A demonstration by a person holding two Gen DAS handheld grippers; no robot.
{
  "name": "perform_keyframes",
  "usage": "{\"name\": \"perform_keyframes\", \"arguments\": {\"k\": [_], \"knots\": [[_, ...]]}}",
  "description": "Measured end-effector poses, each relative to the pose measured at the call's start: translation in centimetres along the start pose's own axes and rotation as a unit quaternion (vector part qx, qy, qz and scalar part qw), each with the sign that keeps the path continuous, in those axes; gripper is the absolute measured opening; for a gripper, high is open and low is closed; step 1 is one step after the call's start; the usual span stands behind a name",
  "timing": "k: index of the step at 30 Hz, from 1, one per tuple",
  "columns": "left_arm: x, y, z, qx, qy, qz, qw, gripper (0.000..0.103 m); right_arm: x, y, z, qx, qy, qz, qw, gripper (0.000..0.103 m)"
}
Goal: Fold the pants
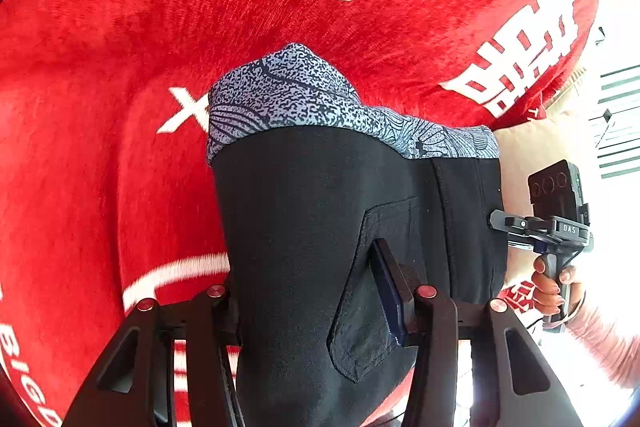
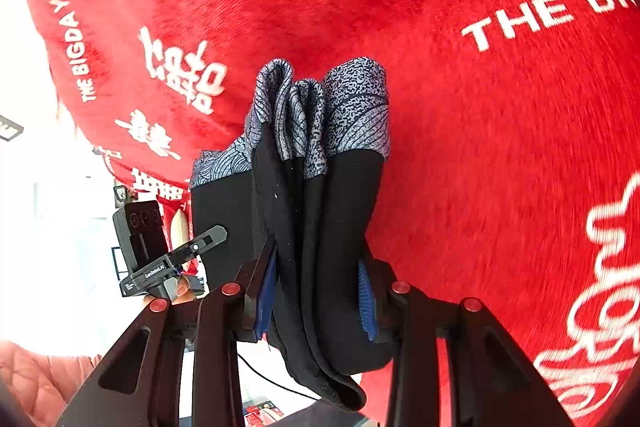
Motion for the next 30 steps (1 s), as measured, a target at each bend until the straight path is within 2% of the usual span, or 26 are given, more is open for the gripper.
{"name": "perform_keyframes", "arguments": {"k": [6, 11, 13, 15, 18, 21, 22, 23, 24, 26, 30], "knots": [[0.9, -4.7, 1.5, -0.013, 0.005, 0.015, 0.9998, 0.051, 0.2, -4.9, 0.1, -0.004, -0.013, 0.003, 1.0, 0.038], [0.4, -8.5, -0.2, -0.035, 0.015, 0.027, 0.9989, 0.051, 3.2, -8.0, -0.8, -0.007, -0.035, -0.005, 0.999, 0.038], [-0.2, -9.7, -1.1, -0.041, 0.029, 0.024, 0.9984, 0.055, 4.5, -8.7, -1.7, -0.003, -0.062, 0.001, 0.998, 0.04], [-1.2, -10.3, -1.3, -0.035, 0.053, 0.031, 0.9975, 0.072, 5.2, -9.0, -2.3, 0.012, -0.091, 0.01, 0.996, 0.046], [-1.9, -10.3, -0.2, -0.032, 0.082, 0.04, 0.9953, 0.072, 5.0, -9.2, -2.0, 0.034, -0.122, 0.01, 0.992, 0.052], [-1.8, -9.7, 1.7, -0.025, 0.135, 0.03, 0.99, 0.072, 4.0, -9.6, -1.1, 0.058, -0.196, 0.038, 0.978, 0.052], [-1.7, -9.3, 2.5, -0.016, 0.152, 0.028, 0.9879, 0.072, 3.4, -9.6, -0.5, 0.073, -0.222, 0.049, 0.971, 0.051], [-1.6, -8.8, 3.4, -0.004, 0.154, 0.029, 0.9876, 0.072, 2.9, -9.5, 0.0, 0.086, -0.241, 0.057, 0.965, 0.042], [-1.4, -8.2, 4.3, 0.009, 0.157, 0.033, 0.9871, 0.072, 2.3, -9.4, 0.5, 0.096, -0.25, 0.062, 0.961, 0.03], [-0.8, -6.9, 4.9, 0.026, 0.153, 0.024, 0.9875, 0.072, 0.8, -9.2, 1.2, 0.112, -0.241, 0.066, 0.962, 0.02], [0.9, -4.9, 3.3, 0.033, 0.127, -0.001, 0.9913, 0.072, -1.5, -8.2, 0.7, 0.132, -0.227, 0.084, 0.961, 0.019]]}}
Point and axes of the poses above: each gripper's, at about its wrist camera, not at the fingertips, and z roughly against the way its jaws point, x to its right, y to its top, the point moved 5 cm from there along -z, roughly the way its jaws point, and after that the axes turned 13 degrees about -z, right-handed, at the moved point
